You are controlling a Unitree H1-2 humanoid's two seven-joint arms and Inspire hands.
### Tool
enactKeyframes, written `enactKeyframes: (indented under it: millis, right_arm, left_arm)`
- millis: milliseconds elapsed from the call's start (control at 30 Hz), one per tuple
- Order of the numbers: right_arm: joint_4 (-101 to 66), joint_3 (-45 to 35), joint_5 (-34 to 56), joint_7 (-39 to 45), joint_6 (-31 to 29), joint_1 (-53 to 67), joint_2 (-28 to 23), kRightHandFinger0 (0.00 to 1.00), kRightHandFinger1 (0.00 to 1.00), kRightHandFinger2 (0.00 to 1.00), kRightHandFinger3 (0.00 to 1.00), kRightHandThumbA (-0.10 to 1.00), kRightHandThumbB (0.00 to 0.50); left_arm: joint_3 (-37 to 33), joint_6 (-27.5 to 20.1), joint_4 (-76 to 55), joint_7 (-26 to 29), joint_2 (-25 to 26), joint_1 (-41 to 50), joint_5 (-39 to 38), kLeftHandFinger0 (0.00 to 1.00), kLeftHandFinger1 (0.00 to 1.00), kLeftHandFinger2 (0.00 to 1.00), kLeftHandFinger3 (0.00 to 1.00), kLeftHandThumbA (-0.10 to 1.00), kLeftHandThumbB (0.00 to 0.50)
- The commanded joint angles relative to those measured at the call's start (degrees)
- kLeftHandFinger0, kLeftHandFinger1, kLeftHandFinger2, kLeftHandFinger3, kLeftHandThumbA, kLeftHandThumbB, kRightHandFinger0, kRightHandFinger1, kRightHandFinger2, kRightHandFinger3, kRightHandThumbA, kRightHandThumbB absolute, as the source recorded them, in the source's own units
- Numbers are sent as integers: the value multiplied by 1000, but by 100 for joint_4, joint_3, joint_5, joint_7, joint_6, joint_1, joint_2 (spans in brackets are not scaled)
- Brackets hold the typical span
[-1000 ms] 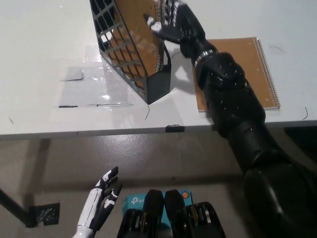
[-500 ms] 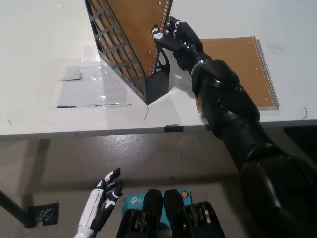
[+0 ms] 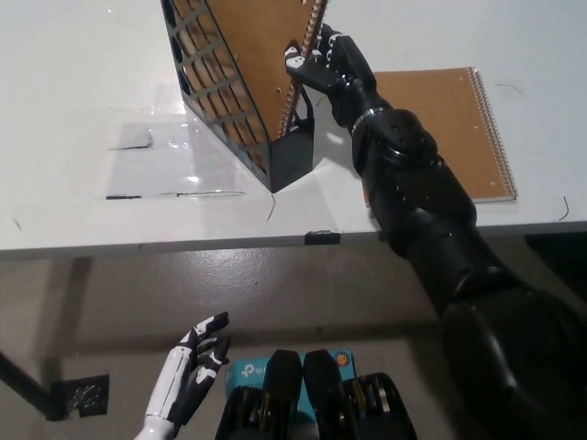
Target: Use the right hand to pick up a book from the book holder on the left side and put it on another book on the right side
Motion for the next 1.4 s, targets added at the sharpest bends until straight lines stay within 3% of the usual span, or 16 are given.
enactKeyframes:
  millis: [0,67,100,200,333,500,800,933,1033,1233,1300,1333,1367]
  right_arm:
    - [-920,44,-9,-170,-353,-511,50,0,355,754,716,-100,119]
    - [-1574,-11,96,-138,-103,-614,36,0,383,784,770,-100,84]
    - [-1735,-35,146,-115,-53,-651,31,0,402,789,822,-100,80]
    - [-2447,-122,304,-132,217,-847,5,0,414,779,842,-100,82]
    - [-3314,-292,619,-190,850,-1049,10,0,326,711,746,-100,94]
    - [-3892,-435,911,-161,1232,-1111,15,0,269,687,724,-100,94]
    - [-4115,-505,963,-212,1428,-1182,-1,0,326,746,797,-100,93]
    - [-4091,-553,987,-217,1432,-1275,-6,0,364,782,875,-100,89]
    - [-4119,-575,970,-216,1464,-1318,-19,0,406,799,863,-100,102]
    - [-4249,-617,939,-229,1526,-1357,3,0,387,776,804,-100,80]
    - [-4286,-597,885,-221,1521,-1360,-5,0,391,778,799,-100,90]
    - [-4287,-449,639,-213,1347,-1326,-62,0,402,781,804,-100,135]
    - [-4366,-250,356,-196,1361,-1256,-138,328,713,1000,1000,17,306]
  left_arm:
    - [-33,-144,-139,-12,44,-71,-46,649,787,867,842,887,181]
    - [-24,-177,-110,8,36,-97,-51,646,785,865,841,882,182]
    - [-23,-178,-100,22,36,-107,-32,635,779,863,838,887,185]
    - [-26,-186,-69,22,31,-127,-33,627,776,864,838,891,192]
    - [-27,-220,-43,40,42,-119,-5,601,755,853,834,889,175]
    - [-43,-219,-54,18,45,-66,-7,590,745,848,834,898,174]
    - [-37,-208,-52,-5,19,-50,-74,596,740,845,845,899,184]
    - [-45,-216,-63,1,21,-67,-51,594,728,836,848,897,170]
    - [-52,-244,-45,7,23,-74,-35,577,719,832,843,896,165]
    - [-61,-206,-95,-11,18,-35,-41,569,711,823,837,888,149]
    - [-60,-230,-85,-16,26,-38,-49,565,707,821,835,885,146]
    - [-63,-249,-75,-24,37,-52,-51,563,705,819,836,885,143]
    - [-63,-261,-59,-35,44,-70,-62,562,703,818,837,885,142]
